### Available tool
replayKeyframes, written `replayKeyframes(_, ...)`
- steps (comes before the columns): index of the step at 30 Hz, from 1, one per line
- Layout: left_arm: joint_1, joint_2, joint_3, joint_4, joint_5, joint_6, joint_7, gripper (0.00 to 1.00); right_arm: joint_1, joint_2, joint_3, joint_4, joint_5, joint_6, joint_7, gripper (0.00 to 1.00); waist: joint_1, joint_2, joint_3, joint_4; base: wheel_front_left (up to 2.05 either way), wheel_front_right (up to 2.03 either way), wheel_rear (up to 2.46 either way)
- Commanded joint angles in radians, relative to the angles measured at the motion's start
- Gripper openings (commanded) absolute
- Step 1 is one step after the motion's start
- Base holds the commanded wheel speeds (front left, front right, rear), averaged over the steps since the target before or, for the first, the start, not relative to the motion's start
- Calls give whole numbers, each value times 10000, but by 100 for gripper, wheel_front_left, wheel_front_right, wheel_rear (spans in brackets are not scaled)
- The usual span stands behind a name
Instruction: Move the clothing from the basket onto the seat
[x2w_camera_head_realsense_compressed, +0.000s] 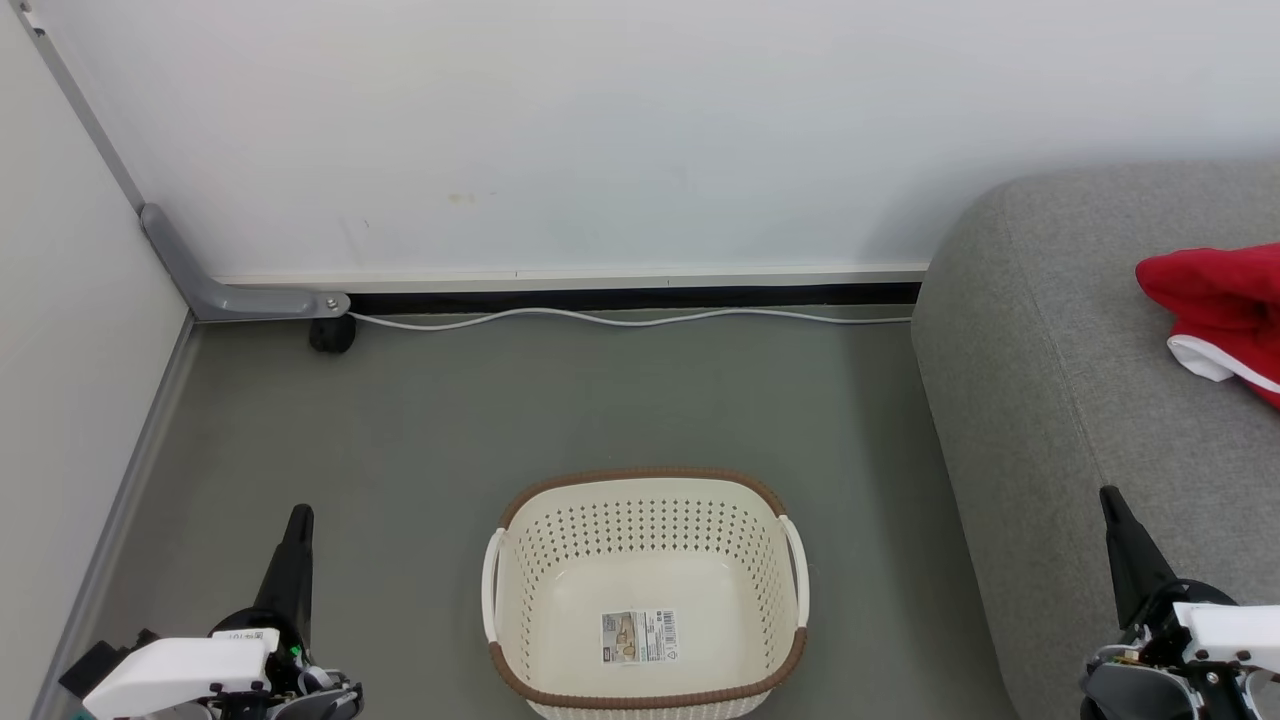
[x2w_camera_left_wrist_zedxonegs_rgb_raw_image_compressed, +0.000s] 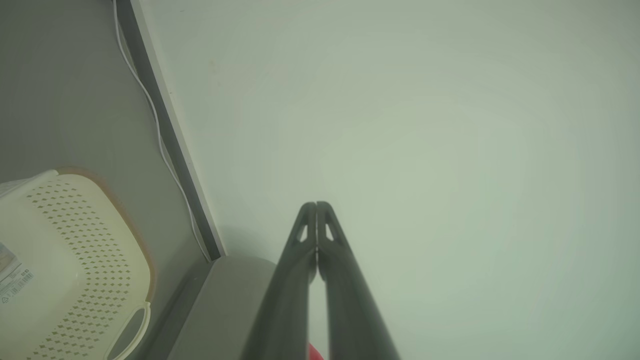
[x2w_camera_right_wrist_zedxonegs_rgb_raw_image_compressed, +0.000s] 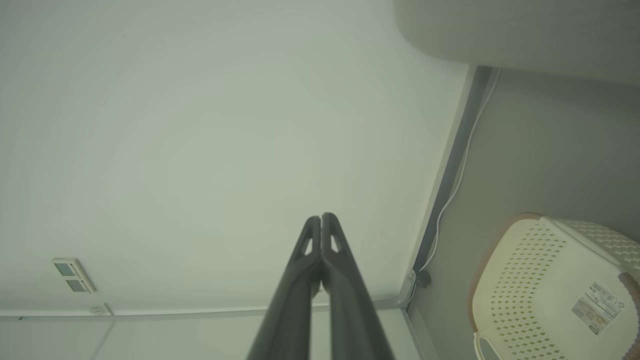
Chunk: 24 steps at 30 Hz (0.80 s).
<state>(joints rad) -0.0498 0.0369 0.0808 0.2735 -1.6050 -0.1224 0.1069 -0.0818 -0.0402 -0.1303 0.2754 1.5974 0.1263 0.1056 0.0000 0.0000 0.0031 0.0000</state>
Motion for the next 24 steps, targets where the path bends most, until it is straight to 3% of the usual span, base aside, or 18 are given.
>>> replayKeyframes(1, -583, 133, 329, -283, -37, -83, 63, 0, -261, -100, 165, -307, 112, 44, 77, 0, 0, 0, 0, 0, 0, 0, 0)
replayKeyframes(24, -582, 133, 328, -283, -37, -83, 62, 0, -261, -100, 165, -307, 113, 44, 76, 0, 0, 0, 0, 0, 0, 0, 0)
